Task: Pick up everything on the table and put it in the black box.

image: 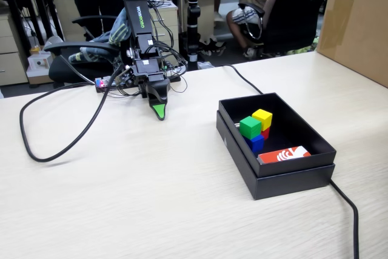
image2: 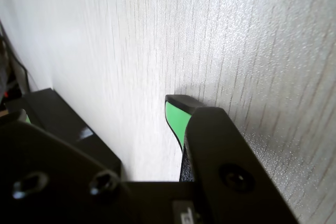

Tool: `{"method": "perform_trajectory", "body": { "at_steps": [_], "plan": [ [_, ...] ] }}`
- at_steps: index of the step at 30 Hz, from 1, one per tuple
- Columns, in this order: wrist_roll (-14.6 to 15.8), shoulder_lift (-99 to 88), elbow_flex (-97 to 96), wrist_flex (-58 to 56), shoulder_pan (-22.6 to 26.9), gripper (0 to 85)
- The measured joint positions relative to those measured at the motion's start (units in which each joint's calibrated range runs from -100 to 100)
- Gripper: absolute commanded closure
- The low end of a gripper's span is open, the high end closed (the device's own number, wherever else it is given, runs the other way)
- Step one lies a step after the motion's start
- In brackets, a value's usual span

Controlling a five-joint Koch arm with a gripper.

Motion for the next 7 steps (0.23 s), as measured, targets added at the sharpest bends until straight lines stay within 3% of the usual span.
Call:
{"method": "perform_trajectory", "body": {
  "at_steps": [7],
  "plan": [
    [0.0,-0.1,0.0,-0.1,0.0,35.2]
  ]
}}
